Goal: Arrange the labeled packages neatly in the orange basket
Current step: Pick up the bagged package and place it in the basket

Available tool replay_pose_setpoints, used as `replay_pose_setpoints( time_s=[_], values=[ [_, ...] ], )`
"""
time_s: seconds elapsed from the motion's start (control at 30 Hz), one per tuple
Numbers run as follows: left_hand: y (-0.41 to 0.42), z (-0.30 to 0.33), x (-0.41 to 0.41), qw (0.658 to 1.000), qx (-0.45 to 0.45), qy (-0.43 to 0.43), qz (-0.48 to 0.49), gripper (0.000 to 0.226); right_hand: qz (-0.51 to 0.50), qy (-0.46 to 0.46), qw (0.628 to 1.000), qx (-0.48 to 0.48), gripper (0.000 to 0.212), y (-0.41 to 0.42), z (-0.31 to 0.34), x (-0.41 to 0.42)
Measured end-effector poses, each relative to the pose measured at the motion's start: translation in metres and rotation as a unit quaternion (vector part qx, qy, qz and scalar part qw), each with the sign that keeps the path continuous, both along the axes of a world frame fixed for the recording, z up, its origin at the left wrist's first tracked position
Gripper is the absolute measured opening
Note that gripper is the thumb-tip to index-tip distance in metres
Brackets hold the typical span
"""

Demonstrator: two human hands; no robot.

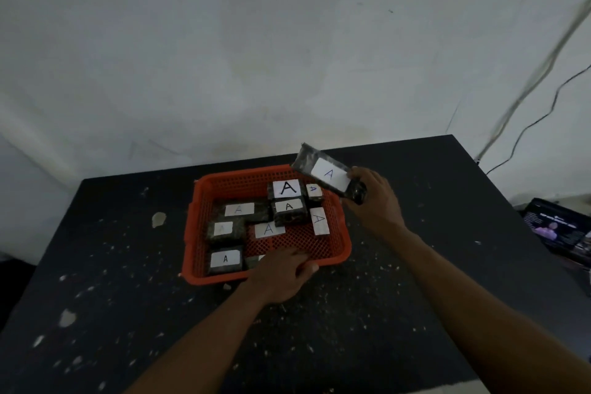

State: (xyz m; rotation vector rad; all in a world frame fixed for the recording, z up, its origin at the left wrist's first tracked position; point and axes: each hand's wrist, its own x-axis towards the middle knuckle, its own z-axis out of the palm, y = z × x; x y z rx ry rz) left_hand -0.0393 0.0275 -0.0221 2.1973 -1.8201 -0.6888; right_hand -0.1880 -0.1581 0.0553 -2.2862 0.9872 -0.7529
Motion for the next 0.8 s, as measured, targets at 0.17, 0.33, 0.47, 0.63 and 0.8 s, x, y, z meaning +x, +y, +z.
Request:
replay_pose_setpoints(
  time_s=[0.17,0.33,0.47,0.63,0.8],
  values=[
    [0.031,0.003,0.019,0.998,-0.034,-0.026,0.035,0.050,0.148,0.109,0.983,0.017,0.051,0.023,-0.010,0.031],
    [0.062,0.007,0.043,0.996,-0.032,-0.031,0.077,0.048,0.229,0.219,0.948,-0.001,0.045,0.039,-0.035,0.059],
    [0.075,0.010,0.051,0.994,-0.019,-0.051,0.099,0.052,0.226,0.277,0.934,-0.001,0.044,0.042,-0.054,0.069],
    [0.077,0.009,0.052,0.993,-0.018,-0.049,0.106,0.055,0.230,0.288,0.929,0.014,0.046,0.041,-0.067,0.075],
    [0.075,0.003,0.054,0.992,-0.017,-0.060,0.107,0.055,0.216,0.317,0.923,-0.026,0.050,0.045,-0.077,0.085]
  ],
)
